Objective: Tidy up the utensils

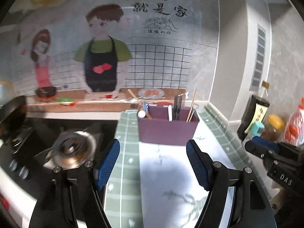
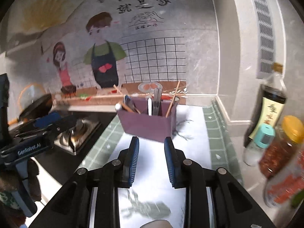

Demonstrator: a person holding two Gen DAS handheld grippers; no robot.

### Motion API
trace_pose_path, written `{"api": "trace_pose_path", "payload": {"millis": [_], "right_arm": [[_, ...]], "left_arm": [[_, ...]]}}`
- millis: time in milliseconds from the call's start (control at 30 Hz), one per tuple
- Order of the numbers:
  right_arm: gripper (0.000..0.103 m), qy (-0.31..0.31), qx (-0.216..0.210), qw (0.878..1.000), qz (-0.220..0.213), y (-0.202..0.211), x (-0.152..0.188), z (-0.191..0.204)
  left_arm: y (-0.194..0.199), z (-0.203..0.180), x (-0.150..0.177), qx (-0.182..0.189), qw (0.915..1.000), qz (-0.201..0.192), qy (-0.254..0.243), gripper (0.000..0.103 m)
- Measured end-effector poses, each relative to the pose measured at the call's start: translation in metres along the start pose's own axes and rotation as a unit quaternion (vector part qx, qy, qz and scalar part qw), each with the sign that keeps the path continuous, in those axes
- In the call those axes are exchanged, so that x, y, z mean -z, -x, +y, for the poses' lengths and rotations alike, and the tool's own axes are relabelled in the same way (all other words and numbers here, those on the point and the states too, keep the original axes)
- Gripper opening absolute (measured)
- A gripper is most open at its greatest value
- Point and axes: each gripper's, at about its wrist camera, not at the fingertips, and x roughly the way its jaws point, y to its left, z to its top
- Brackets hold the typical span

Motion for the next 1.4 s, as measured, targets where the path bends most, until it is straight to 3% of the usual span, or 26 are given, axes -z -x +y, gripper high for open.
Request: {"api": "trace_pose_path", "payload": {"millis": [267, 433, 1400], "right_arm": [[0.026, 0.005, -0.008, 1.000, 0.001, 0.041, 0.022, 0.003], [0.026, 0.015, -0.010, 1.000, -0.003, 0.055, 0.031, 0.005], [0.026, 0.016, -0.014, 1.000, 0.002, 0.068, 0.039, 0.001]], "left_arm": [[0.054, -0.027, 0.024, -0.047, 0.9989, -0.008, 0.002, 0.073], [0.073, -0.036, 0.029, -0.047, 0.9989, -0.009, 0.001, 0.072], [0.080, -0.049, 0.036, -0.033, 0.9992, 0.018, 0.012, 0.072]]}}
